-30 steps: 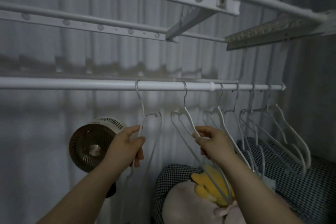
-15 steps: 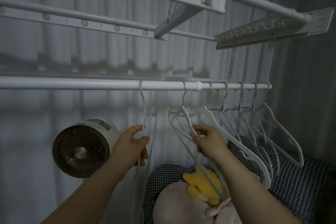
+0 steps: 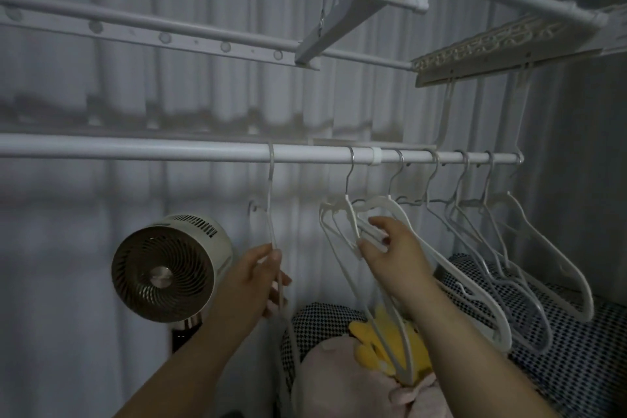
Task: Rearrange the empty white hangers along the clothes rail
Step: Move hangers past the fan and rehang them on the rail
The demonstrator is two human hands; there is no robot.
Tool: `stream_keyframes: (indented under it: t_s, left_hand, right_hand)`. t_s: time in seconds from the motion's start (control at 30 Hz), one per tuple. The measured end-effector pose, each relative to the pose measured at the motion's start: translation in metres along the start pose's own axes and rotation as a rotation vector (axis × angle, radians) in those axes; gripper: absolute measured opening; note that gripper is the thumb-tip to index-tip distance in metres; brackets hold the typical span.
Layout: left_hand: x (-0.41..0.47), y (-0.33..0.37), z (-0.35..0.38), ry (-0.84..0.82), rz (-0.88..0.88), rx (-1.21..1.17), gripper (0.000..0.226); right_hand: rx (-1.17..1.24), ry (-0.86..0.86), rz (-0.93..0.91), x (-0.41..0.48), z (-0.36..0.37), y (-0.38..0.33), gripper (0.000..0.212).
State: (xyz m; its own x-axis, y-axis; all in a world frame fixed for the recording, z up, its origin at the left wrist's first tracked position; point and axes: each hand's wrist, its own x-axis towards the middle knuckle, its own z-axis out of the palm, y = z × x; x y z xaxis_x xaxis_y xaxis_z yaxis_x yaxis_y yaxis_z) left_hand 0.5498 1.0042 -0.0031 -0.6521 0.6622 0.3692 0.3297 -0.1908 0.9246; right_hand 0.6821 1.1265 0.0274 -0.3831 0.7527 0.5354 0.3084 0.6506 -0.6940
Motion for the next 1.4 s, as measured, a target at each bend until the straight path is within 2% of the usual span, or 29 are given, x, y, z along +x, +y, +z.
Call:
stream_keyframes:
  t_s: [0.1, 0.2, 0.27, 0.3, 0.4, 0.5, 0.63, 0.8, 0.93, 1.13, 1.4]
  left_hand:
    - [0.002, -0.004, -0.018, 0.193, 0.175, 0.280, 0.025]
    - [0.015, 0.010, -0.048, 0.398, 0.445, 0.662, 0.031]
    - [0.032, 0.025, -0.072, 0.487, 0.652, 0.920, 0.040]
    - [0.041, 0.031, -0.084, 0.526, 0.697, 1.016, 0.043]
    - [0.061, 0.043, -0.116, 0.544, 0.680, 1.211, 0.052]
    - [0.069, 0.040, -0.140, 0.504, 0.642, 1.326, 0.059]
    - [0.073, 0.040, -0.146, 0.486, 0.644, 1.316, 0.061]
    - [0.075, 0.039, -0.145, 0.482, 0.664, 1.284, 0.061]
    - [0.076, 0.038, -0.149, 0.478, 0.705, 1.296, 0.058]
    - [0.078, 0.036, -0.149, 0.486, 0.727, 1.283, 0.058]
    - [0.078, 0.037, -0.148, 0.486, 0.724, 1.281, 0.059]
  right_hand:
    - [-0.084, 0.092, -0.252, -0.017, 0.002, -0.024, 0.039]
    - [-0.028, 0.011, -0.356, -0.033, 0.016, -0.048, 0.040]
    - [-0.016, -0.074, -0.373, -0.042, 0.030, -0.061, 0.046]
    - [-0.025, -0.123, -0.367, -0.045, 0.037, -0.065, 0.050]
    - [-0.175, -0.227, -0.348, -0.049, 0.055, -0.069, 0.060]
    - [-0.293, -0.241, -0.277, -0.046, 0.062, -0.061, 0.062]
    - [-0.270, -0.273, -0.133, -0.040, 0.067, -0.050, 0.053]
    - [-0.312, -0.463, -0.117, -0.038, 0.067, -0.046, 0.042]
    - [-0.358, -0.403, -0.155, -0.037, 0.065, -0.047, 0.045]
    - [-0.462, -0.323, -0.070, -0.034, 0.062, -0.040, 0.052]
    - [-0.476, -0.294, 0.042, -0.027, 0.052, -0.037, 0.055]
